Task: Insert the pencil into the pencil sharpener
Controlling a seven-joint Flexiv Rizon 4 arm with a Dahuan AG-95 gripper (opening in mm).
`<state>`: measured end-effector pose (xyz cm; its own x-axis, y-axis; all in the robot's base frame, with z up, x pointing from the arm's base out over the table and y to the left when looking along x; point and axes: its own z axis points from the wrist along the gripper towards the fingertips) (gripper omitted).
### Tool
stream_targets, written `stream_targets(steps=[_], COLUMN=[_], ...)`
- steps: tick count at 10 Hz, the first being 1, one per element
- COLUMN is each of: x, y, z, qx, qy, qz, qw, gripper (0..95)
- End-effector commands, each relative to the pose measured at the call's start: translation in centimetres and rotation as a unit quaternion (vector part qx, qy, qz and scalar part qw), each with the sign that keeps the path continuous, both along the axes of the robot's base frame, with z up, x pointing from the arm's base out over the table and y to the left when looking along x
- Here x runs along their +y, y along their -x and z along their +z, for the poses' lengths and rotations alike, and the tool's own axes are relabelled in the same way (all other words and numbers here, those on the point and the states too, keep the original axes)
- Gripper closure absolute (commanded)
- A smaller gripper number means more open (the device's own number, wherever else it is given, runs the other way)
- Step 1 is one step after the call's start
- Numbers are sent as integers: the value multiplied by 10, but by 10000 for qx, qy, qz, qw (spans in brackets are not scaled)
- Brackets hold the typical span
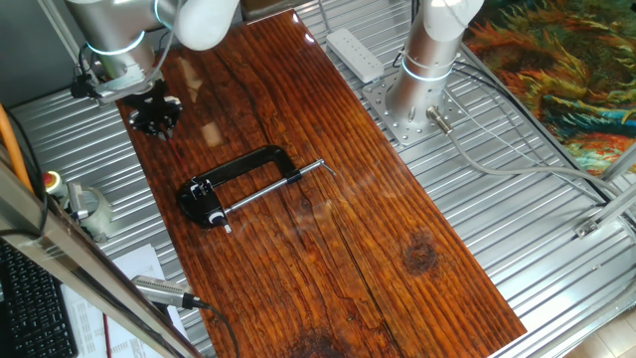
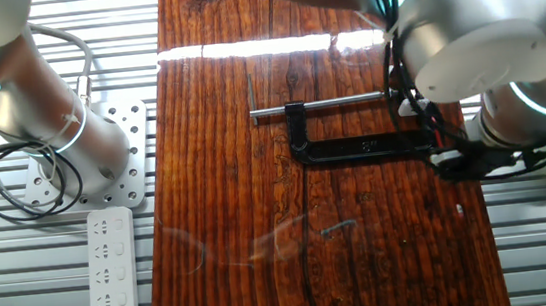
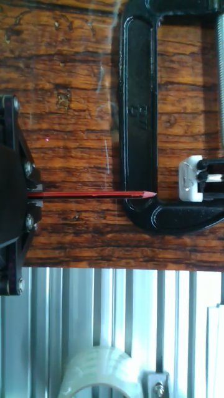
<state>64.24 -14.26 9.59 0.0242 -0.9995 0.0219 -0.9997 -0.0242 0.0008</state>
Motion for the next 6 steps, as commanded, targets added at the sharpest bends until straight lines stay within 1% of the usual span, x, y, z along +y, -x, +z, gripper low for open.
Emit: stream_targets(steps=[1, 3, 6], x=[-1, 0, 4], y=[1, 6, 8], z=[-7, -15, -18], qx=[-10, -15, -19], qy=[-30, -160, -160], qz=[-44, -103, -104], qw=[10000, 9998, 9998], gripper=[950, 950, 950])
